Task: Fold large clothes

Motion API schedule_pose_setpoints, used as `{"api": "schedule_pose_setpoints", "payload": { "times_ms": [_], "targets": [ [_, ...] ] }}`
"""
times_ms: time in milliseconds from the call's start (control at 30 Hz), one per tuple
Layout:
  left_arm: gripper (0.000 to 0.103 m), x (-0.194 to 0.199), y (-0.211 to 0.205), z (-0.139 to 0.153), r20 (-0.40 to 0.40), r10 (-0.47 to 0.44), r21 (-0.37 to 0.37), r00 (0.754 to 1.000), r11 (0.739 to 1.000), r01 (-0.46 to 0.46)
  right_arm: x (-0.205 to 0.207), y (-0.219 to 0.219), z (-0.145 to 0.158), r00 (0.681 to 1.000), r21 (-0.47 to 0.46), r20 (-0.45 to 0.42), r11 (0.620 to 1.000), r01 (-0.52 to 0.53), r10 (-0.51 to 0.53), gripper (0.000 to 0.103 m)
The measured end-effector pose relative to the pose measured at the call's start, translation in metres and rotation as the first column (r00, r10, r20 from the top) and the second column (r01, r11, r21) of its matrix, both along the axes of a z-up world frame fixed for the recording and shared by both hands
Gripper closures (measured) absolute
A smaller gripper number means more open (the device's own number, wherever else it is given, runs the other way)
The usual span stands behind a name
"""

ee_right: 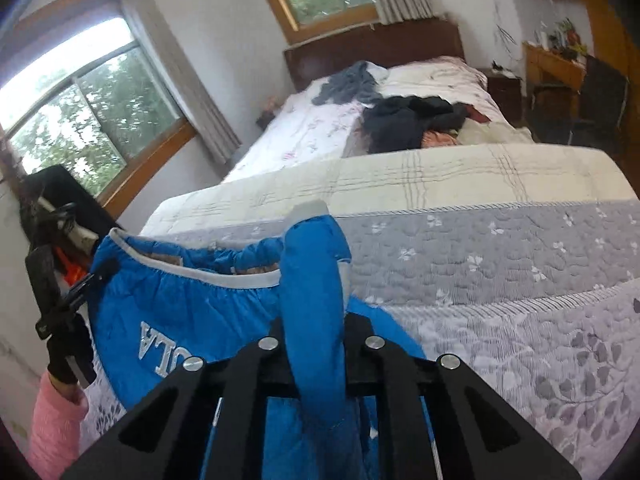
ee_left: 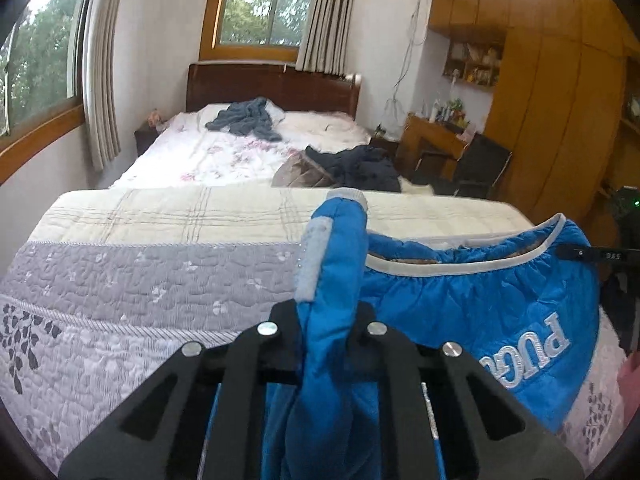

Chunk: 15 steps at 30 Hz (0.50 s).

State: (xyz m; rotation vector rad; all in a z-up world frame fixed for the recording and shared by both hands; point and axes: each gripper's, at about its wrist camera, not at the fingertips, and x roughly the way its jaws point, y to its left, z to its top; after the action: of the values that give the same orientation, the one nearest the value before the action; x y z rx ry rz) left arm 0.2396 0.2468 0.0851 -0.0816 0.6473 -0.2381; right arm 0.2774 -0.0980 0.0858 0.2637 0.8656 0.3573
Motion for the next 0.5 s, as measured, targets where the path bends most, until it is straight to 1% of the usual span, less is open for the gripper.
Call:
{"api": "schedule_pose_setpoints", "payload": {
  "times_ms": [33, 67, 100, 167, 200, 267, 300, 367, 400, 467, 500],
  "targets": [
    [0.092, 0.01, -0.001, -0.007, -0.028, 0.006, 0.009, 1.0, 1.0, -0.006, 0.006, 0.0, -0.005, 1.0, 0.001, -0.016, 1.0, 0.009, -0.009, 0.092],
    [0.092, 0.016, -0.002, -0.012, -0.052, 0.009, 0.013, 0.999, 1.0, -0.009, 0.018, -0.002, -0.017, 0.998, 0.013, -0.053, 1.0, 0.025, -0.024, 0.092],
    [0.091, 0.027, -0.002, -0.024, -0.095, 0.012, 0.021, 0.995, 1.0, -0.01, 0.024, -0.003, -0.026, 0.996, 0.022, -0.079, 0.999, 0.034, -0.033, 0.092],
    [0.09, 0.042, -0.002, -0.045, -0.161, 0.025, 0.034, 0.987, 0.999, -0.019, 0.04, -0.004, -0.054, 0.988, 0.027, -0.143, 0.998, 0.06, -0.056, 0.092],
    [0.089, 0.051, -0.001, -0.062, -0.209, 0.04, 0.052, 0.977, 0.998, -0.029, 0.045, -0.003, -0.064, 0.985, 0.025, -0.161, 0.997, 0.068, -0.063, 0.091],
    [0.083, 0.059, 0.005, -0.085, -0.27, 0.059, 0.062, 0.961, 0.997, -0.044, 0.052, -0.006, -0.089, 0.976, 0.035, -0.205, 0.996, 0.084, -0.075, 0.09],
    [0.081, 0.061, 0.007, -0.092, -0.288, 0.061, 0.055, 0.956, 0.997, -0.047, 0.054, -0.008, -0.098, 0.972, 0.046, -0.22, 0.995, 0.09, -0.078, 0.088],
    [0.075, 0.062, 0.013, -0.099, -0.301, 0.066, 0.032, 0.951, 0.998, -0.059, 0.058, -0.012, -0.115, 0.965, 0.076, -0.248, 0.992, 0.105, -0.083, 0.085],
    [0.074, 0.063, 0.016, -0.099, -0.308, 0.068, 0.023, 0.949, 0.998, -0.064, 0.057, -0.013, -0.118, 0.964, 0.085, -0.254, 0.991, 0.107, -0.082, 0.083],
    [0.065, 0.058, 0.02, -0.097, -0.311, 0.083, 0.03, 0.947, 0.997, -0.077, 0.053, -0.017, -0.117, 0.963, 0.096, -0.257, 0.989, 0.112, -0.084, 0.081],
    [0.063, 0.056, 0.021, -0.094, -0.311, 0.088, 0.035, 0.946, 0.996, -0.081, 0.051, -0.018, -0.114, 0.962, 0.091, -0.259, 0.989, 0.116, -0.089, 0.077]
  ]
}}
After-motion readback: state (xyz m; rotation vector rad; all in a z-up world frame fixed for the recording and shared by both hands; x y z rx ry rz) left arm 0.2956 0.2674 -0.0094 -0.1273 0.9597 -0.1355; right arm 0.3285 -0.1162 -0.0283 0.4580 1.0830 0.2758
